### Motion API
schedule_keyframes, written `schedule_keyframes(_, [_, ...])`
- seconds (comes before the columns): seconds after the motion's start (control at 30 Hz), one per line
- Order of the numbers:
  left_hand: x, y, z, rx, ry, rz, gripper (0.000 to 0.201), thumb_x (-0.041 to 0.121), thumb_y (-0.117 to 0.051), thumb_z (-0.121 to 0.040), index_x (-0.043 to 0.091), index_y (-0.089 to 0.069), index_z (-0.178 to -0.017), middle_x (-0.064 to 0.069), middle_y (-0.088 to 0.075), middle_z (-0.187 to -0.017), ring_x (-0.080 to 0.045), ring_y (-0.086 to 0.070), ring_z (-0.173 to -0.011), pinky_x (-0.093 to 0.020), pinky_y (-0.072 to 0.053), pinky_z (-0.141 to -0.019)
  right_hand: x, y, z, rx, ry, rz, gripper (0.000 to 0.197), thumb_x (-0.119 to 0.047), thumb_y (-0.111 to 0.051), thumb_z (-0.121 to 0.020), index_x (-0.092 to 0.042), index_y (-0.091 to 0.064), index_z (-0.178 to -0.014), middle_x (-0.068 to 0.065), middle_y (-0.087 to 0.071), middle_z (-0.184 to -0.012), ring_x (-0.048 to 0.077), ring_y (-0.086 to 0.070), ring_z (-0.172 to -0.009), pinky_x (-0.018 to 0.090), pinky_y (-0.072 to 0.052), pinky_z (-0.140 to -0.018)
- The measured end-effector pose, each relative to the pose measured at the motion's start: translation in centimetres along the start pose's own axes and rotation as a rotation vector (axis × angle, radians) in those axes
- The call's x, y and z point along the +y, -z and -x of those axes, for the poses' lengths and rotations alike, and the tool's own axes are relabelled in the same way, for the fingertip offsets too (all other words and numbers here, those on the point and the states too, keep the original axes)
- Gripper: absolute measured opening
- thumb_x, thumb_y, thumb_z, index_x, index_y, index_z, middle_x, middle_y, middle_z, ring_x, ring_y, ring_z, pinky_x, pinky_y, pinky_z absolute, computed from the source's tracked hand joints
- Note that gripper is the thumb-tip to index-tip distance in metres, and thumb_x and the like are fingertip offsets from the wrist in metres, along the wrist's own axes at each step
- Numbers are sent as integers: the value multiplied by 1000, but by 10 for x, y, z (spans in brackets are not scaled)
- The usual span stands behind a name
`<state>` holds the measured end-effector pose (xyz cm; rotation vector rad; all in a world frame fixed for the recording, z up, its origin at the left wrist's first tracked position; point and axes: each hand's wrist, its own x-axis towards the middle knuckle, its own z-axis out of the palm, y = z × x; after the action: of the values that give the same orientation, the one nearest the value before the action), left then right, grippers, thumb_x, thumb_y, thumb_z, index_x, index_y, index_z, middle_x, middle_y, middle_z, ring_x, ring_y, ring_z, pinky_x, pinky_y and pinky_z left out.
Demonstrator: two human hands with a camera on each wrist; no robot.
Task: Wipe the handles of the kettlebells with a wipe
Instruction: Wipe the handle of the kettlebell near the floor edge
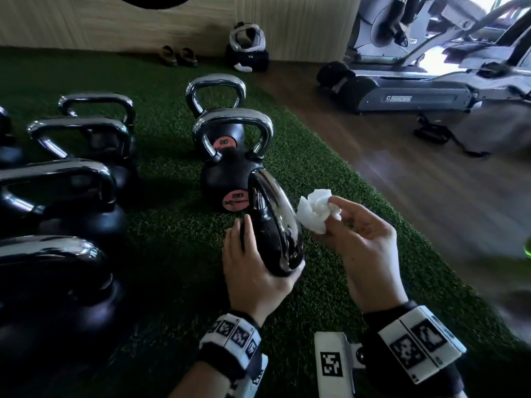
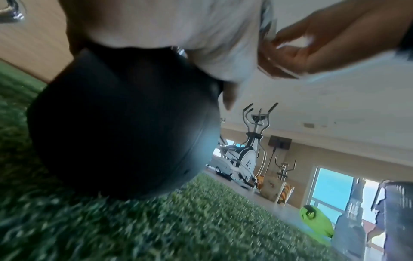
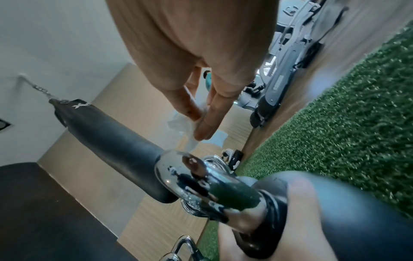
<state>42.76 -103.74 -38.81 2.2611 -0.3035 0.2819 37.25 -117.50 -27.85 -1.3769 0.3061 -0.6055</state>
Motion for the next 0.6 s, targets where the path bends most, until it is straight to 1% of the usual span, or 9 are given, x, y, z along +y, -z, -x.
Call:
schedule_keyframes(0.07, [-4,-4,-5,76,-48,-5,121,73,-71,-63,8,-34,-158,-13,-43,-155,-33,-39,-144,-52,-36,-118,6,-2,-6,35,-59,-56,21,4,-69,-92,-11,-77,-104,12,-77,-98,29,-77,-94,33,-63,-78])
schedule_keyframes(0.17, [-11,-4,-11,69,-112,-3,114,71,-71,-62,9,-43,-153,-12,-49,-148,-32,-45,-139,-51,-41,-114,12,-4,-14,-9,-148,-145,24,4,-65,-92,0,-72,-114,17,-77,-105,29,-75,-100,37,-61,-90])
schedule_keyframes(0.23, [-17,-1,-17,54,-175,27,108,65,-77,-59,9,-49,-148,-12,-52,-144,-32,-50,-135,-49,-44,-111,18,-6,-17,-58,-171,-121,31,3,-71,-87,-2,-71,-118,18,-76,-109,29,-74,-101,38,-59,-94])
schedule_keyframes(0.33, [-34,13,-32,-35,-282,109,100,54,-87,-56,10,-57,-140,-8,-58,-137,-25,-57,-127,-43,-48,-108,30,-13,-19,-74,-130,53,40,5,-80,-79,-8,-73,-116,8,-79,-106,21,-76,-95,24,-60,-80])
schedule_keyframes(0.4, [-44,24,-41,-148,-296,211,94,48,-93,-54,24,-56,-137,-3,-62,-131,-22,-63,-120,-45,-52,-102,37,-17,-23,-50,-110,130,39,3,-82,-79,-13,-75,-113,1,-80,-103,12,-77,-90,17,-58,-73])
schedule_keyframes(0.47, [-49,33,-48,-244,-276,363,94,42,-95,-52,49,-48,-133,-2,-66,-124,-25,-67,-114,-50,-55,-98,48,-22,-32,-8,-75,195,32,-6,-84,-82,-18,-77,-110,-4,-80,-99,7,-76,-85,17,-57,-70])
schedule_keyframes(0.5, [-49,35,-49,-260,-274,401,97,41,-95,-52,61,-43,-131,-1,-66,-126,-26,-67,-116,-52,-54,-99,54,-25,-38,17,-41,263,28,-12,-83,-84,-20,-77,-111,-5,-80,-97,5,-75,-82,19,-58,-69])
schedule_keyframes(0.53, [-48,37,-50,-262,-285,402,100,41,-95,-52,67,-38,-131,0,-65,-130,-24,-65,-121,-52,-52,-102,60,-29,-46,34,2,366,26,-18,-82,-86,-20,-78,-112,-6,-80,-96,4,-74,-81,22,-59,-71])
schedule_keyframes(0.6, [-45,39,-48,-258,-311,380,103,44,-94,-53,72,-33,-132,3,-61,-135,-22,-60,-128,-52,-50,-107,69,-38,-59,12,53,575,22,-23,-77,-91,-21,-78,-112,-10,-77,-97,0,-70,-77,22,-57,-72])
